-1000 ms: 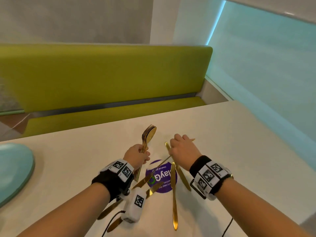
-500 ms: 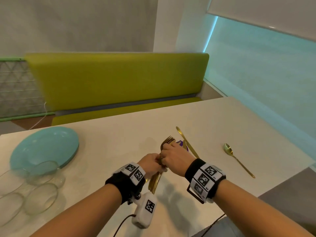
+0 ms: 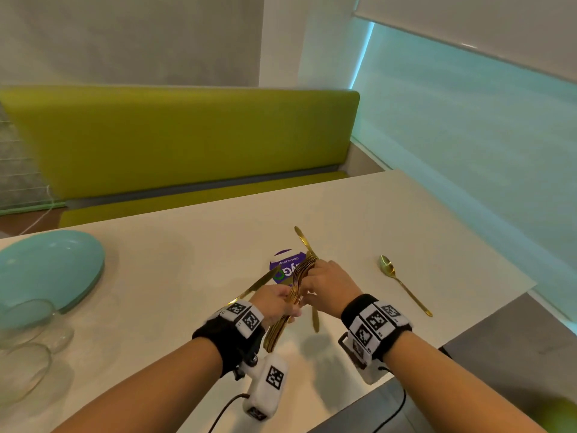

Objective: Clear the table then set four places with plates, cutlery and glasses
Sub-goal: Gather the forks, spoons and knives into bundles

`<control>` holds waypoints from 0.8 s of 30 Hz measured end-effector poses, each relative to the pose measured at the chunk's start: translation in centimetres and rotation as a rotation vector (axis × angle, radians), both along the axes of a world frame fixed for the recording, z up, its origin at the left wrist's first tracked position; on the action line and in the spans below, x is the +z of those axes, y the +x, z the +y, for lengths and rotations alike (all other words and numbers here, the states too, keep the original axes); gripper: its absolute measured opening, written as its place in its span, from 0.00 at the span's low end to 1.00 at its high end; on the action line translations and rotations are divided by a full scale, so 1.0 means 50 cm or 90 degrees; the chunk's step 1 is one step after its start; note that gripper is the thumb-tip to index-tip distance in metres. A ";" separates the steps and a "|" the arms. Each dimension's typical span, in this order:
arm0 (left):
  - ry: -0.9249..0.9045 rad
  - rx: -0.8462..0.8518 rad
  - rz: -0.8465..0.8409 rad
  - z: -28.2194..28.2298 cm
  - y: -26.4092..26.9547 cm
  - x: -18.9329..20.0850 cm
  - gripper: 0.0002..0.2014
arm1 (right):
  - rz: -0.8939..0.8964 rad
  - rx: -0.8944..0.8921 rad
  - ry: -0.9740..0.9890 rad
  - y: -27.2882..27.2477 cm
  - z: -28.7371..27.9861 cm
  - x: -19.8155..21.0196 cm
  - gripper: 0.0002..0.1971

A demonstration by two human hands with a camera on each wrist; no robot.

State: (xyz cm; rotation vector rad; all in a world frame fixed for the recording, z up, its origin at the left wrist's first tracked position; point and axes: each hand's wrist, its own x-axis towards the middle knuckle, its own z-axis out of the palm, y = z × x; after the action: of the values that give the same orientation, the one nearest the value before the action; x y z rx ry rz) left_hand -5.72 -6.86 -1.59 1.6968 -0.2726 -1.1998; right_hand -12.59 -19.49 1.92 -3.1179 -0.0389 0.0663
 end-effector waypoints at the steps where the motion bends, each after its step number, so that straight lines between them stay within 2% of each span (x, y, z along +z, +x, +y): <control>1: 0.001 0.006 0.005 -0.017 0.002 -0.004 0.12 | 0.027 -0.039 0.018 0.001 -0.023 -0.004 0.09; 4: 0.025 0.041 0.010 -0.073 0.010 -0.013 0.10 | 0.075 -0.177 0.070 0.001 -0.115 -0.032 0.13; 8: 0.064 0.073 0.018 -0.131 0.025 -0.028 0.05 | 0.098 -0.447 0.145 -0.021 -0.270 -0.101 0.13; 12: 0.066 0.117 0.037 -0.168 0.042 -0.057 0.03 | 0.155 -0.642 0.118 -0.070 -0.398 -0.166 0.14; 17: 0.072 0.139 0.039 -0.188 0.052 -0.070 0.03 | 0.264 -0.712 0.092 -0.108 -0.468 -0.219 0.13; 22: 0.064 0.163 0.033 -0.192 0.049 -0.067 0.04 | 0.239 -0.744 0.102 -0.105 -0.472 -0.226 0.09; 24: 0.061 0.174 0.033 -0.187 0.047 -0.066 0.04 | 0.229 -0.755 0.118 -0.103 -0.460 -0.220 0.11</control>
State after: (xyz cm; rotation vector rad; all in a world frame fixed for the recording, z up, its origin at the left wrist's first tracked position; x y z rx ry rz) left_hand -3.38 -16.23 -4.88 1.7184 0.0494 -1.0649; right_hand -17.74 -42.48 -9.08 -2.3864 1.6008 0.5234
